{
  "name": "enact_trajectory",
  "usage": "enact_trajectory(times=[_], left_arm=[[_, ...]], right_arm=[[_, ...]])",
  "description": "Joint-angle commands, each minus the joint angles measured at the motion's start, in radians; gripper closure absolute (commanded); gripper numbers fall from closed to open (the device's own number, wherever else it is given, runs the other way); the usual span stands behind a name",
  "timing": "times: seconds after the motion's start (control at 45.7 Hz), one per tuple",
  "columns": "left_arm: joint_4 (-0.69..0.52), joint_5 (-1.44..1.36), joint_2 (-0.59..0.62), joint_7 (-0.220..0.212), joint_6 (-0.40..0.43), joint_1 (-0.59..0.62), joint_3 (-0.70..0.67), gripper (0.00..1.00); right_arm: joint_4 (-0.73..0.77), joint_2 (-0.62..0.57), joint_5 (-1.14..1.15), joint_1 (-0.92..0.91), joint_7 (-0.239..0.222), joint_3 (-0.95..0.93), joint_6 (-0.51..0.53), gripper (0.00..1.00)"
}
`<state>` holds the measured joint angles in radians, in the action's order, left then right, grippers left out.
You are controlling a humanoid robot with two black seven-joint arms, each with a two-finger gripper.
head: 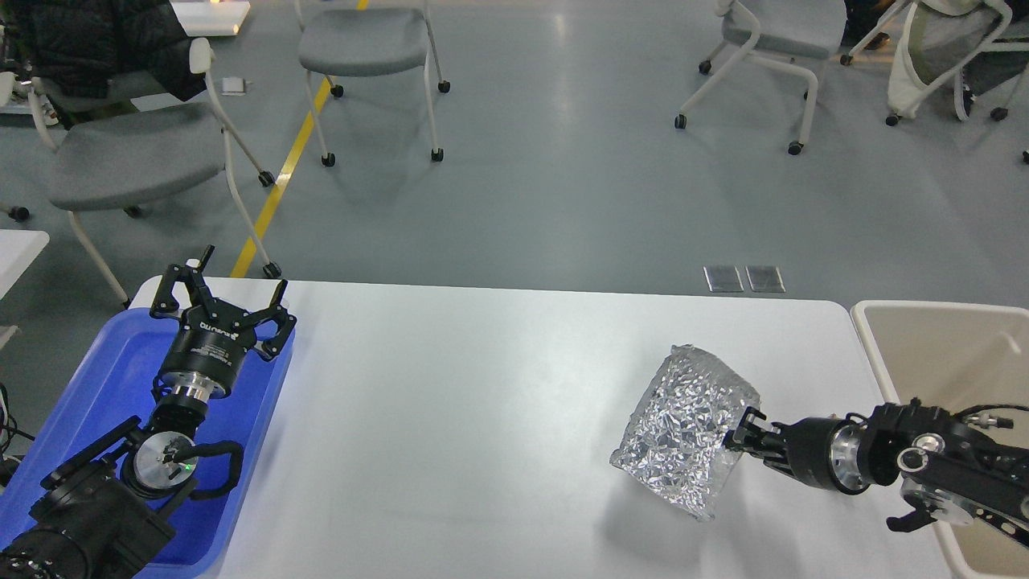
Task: Tidy desktop
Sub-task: 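Lift the foil ball and carry it to the white bin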
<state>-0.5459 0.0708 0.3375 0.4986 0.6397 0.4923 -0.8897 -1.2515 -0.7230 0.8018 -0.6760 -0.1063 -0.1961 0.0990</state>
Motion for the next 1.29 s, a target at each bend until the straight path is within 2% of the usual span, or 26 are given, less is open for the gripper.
enact_trajectory(times=[0.0, 0.219, 0.416, 0.526, 0.635, 0.832, 0.985, 1.117, 1.27], left_arm=[[0.000, 0.000, 0.000, 0.000, 0.000, 0.000, 0.000, 0.00], [0.000, 0.000, 0.000, 0.000, 0.000, 0.000, 0.000, 0.00], [0.000, 0.000, 0.000, 0.000, 0.000, 0.000, 0.000, 0.00], [0.000, 0.000, 0.000, 0.000, 0.000, 0.000, 0.000, 0.00], [0.000, 0.000, 0.000, 0.000, 0.000, 0.000, 0.000, 0.00], [0.000, 0.000, 0.000, 0.000, 0.000, 0.000, 0.000, 0.00], [0.000, 0.000, 0.000, 0.000, 0.000, 0.000, 0.000, 0.00], [0.000, 0.000, 0.000, 0.000, 0.000, 0.000, 0.000, 0.00], [0.000, 0.000, 0.000, 0.000, 0.000, 0.000, 0.000, 0.00]], right_arm=[[-0.117, -0.214, -0.088, -0.071, 0.002, -0.060, 0.102, 1.00], [-0.109, -0.369, -0.237, -0.201, -0.015, -0.055, 0.225, 1.00], [-0.077, -0.438, -0.299, -0.289, -0.059, -0.045, 0.265, 1.00], [-0.005, -0.441, -0.314, -0.316, -0.069, -0.045, 0.259, 1.00], [0.148, -0.424, -0.315, -0.327, -0.084, -0.054, 0.246, 1.00], [0.556, -0.291, -0.369, -0.330, -0.084, -0.058, 0.214, 1.00], [0.894, -0.142, -0.424, -0.323, -0.084, -0.055, 0.167, 1.00], [1.098, -0.007, -0.513, -0.289, -0.082, -0.054, 0.027, 1.00], [1.155, 0.092, -0.621, -0.218, -0.084, -0.058, -0.160, 1.00]])
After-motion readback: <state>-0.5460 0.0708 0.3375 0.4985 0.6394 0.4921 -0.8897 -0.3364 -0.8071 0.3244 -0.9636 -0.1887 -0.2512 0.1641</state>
